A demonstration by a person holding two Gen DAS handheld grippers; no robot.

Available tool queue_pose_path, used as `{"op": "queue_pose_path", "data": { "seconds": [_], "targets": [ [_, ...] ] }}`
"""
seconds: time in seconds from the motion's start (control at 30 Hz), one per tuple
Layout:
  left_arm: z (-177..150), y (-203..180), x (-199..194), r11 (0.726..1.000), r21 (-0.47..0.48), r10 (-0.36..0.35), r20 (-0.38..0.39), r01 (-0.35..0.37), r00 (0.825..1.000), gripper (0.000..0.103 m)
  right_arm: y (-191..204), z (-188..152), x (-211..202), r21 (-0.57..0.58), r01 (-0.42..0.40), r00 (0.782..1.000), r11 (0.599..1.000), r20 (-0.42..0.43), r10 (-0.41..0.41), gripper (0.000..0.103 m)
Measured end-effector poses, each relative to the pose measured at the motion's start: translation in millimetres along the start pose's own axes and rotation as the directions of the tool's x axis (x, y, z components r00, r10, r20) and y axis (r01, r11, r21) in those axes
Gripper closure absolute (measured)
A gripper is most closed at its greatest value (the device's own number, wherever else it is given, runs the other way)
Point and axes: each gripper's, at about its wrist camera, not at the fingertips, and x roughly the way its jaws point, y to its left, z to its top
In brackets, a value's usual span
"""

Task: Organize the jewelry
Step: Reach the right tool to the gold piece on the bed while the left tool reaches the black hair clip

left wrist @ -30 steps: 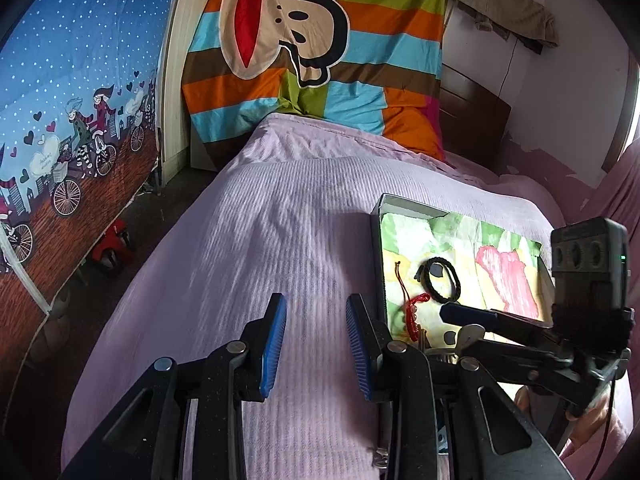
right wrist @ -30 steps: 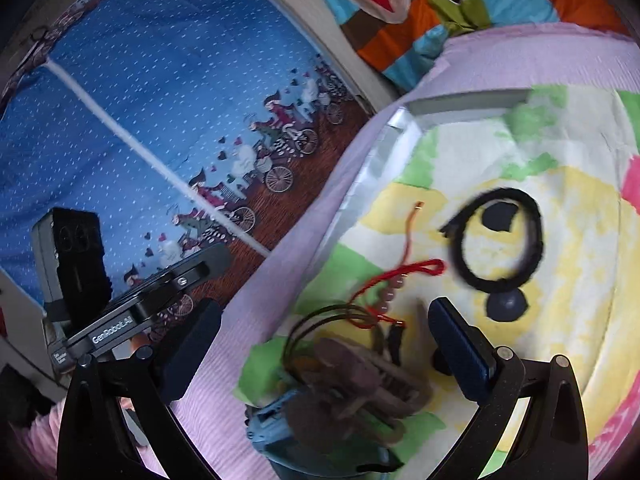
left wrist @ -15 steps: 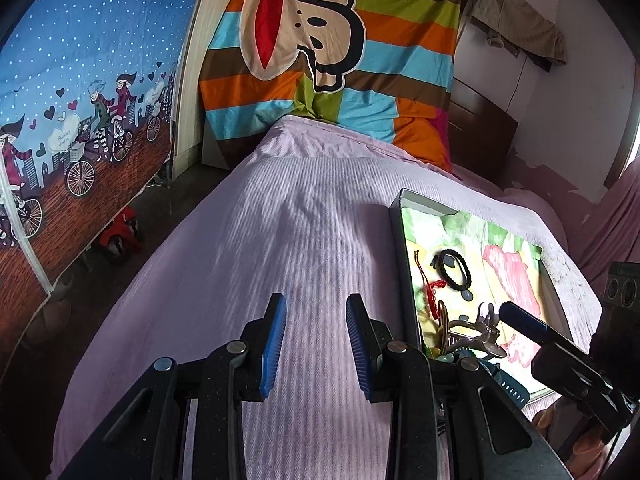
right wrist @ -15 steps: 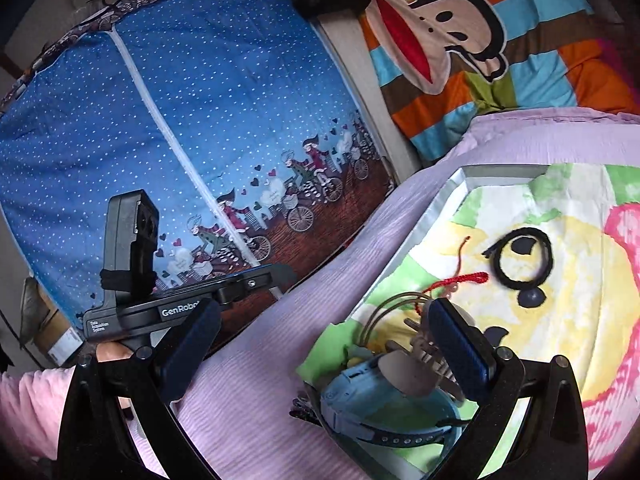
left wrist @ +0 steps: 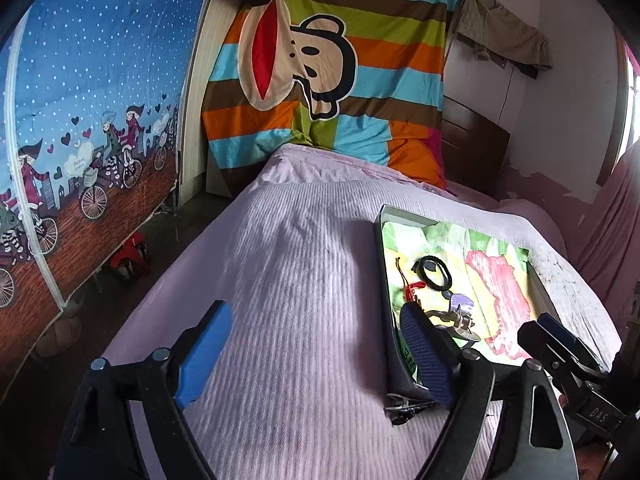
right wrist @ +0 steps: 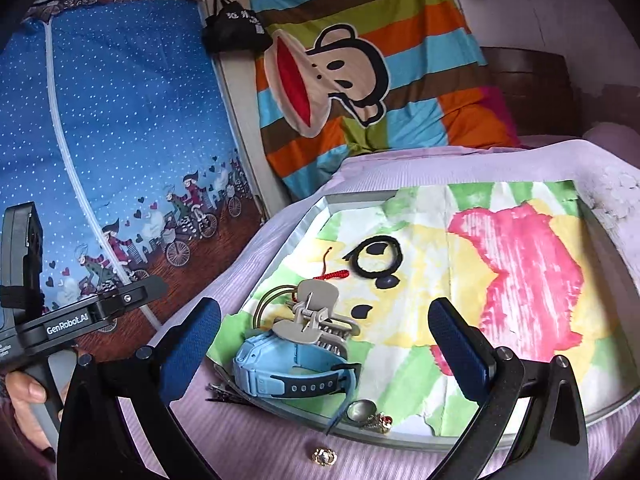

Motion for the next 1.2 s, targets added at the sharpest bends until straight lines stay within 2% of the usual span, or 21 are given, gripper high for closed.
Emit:
{"op": "queue_pose_path", "data": {
  "seconds": [0.2,0.3,0.53,0.67,0.9,1.2],
  "targets": [
    [-15.2,-6.6,-31.2,0.999,0.054,-0.001,0.078,-0.003,0.997,0.001,11.3,-12.1,-43.3,-0.029,0.046,0.996,0.999,0.076,-0.044,0.001],
    [-24.4,-9.6,-41.5,0.997,0.077,0.001,0.100,-0.009,0.995,0.000,17.4,-21.5,-62.3,-0.061,0.072,0.992,0.995,0.108,-0.065,0.001],
    [-38.0,-16.9,-57.5,0.991,0.135,0.001,0.119,-0.017,0.993,0.000,21.2,-41.9,-92.3,-0.045,0.113,0.983,0.993,0.150,-0.105,0.001],
    [-42.6,-21.2,-60.7,0.986,0.169,-0.006,0.105,-0.012,0.994,0.000,20.1,-48.7,-101.4,-0.036,0.142,0.980,0.989,0.149,-0.135,0.001],
    [-51.4,-30.9,-61.7,0.974,0.225,-0.023,0.067,0.008,0.997,0.000,18.7,-60.7,-108.2,-0.055,0.181,0.980,0.982,0.097,-0.175,0.001],
    [-52.1,-38.3,-42.4,0.964,0.261,-0.048,-0.055,0.061,0.997,0.000,14.9,-66.9,-93.3,-0.095,0.201,0.980,0.975,0.016,-0.200,0.001]
  ]
}}
